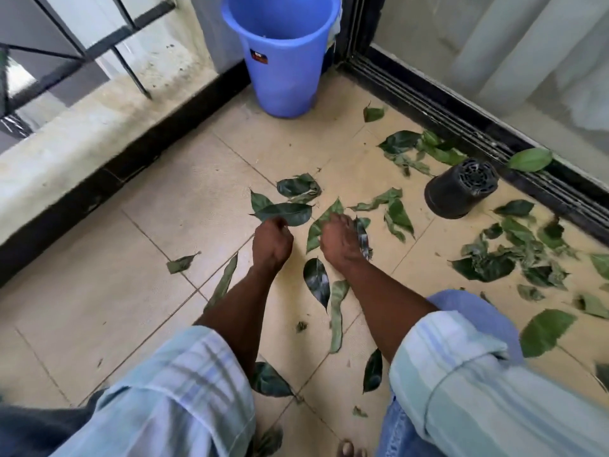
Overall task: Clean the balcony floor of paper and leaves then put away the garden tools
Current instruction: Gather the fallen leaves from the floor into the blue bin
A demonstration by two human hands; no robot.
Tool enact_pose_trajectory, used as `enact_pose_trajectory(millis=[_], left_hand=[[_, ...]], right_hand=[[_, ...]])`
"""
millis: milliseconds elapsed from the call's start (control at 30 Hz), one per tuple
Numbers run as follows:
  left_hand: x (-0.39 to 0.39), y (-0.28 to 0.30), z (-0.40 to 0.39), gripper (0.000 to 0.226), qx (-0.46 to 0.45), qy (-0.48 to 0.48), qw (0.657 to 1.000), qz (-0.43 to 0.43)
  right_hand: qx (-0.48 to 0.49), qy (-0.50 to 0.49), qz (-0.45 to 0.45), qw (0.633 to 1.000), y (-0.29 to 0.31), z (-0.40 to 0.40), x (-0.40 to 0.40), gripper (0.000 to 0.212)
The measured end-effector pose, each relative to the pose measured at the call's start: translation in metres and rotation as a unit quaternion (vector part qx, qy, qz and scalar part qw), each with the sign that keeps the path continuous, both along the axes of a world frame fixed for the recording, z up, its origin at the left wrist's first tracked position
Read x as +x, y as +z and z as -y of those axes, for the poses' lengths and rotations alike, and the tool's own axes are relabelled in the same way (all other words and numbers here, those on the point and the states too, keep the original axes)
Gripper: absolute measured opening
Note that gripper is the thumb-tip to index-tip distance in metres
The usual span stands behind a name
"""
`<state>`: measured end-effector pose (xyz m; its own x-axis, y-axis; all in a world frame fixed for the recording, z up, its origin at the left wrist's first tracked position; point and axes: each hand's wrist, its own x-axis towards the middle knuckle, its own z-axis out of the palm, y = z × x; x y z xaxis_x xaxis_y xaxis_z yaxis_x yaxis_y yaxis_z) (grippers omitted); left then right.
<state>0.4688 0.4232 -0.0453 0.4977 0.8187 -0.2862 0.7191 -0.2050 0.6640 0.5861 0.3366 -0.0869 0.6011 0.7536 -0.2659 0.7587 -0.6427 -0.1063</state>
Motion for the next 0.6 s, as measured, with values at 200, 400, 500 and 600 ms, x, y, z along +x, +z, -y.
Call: enact_pose_trajectory(millis=[200, 400, 500, 600], left_hand=[[-0.02, -0.006, -0.004, 0.029, -0.02, 0.05, 0.998, 0.019], [-0.02, -0.002, -0.019, 0.021, -0.216, 0.295, 0.898, 0.245], [-0.009, -0.001, -0.021, 0.041, -0.413, 0.285, 0.8, 0.329], [-0.004, 0.002, -0.018, 0.028, -0.474, 0.292, 0.747, 0.365]], right_hand=[[0.058, 0.04, 0.021, 0.997, 0.015, 0.003, -0.007, 0.026], [0.262, -0.115, -0.085, 0.955, 0.032, -0.029, -0.013, 0.022], [0.333, -0.215, -0.256, 0.882, 0.049, -0.046, -0.034, 0.016], [0.239, -0.157, -0.351, 0.892, 0.051, -0.053, -0.055, 0.02]])
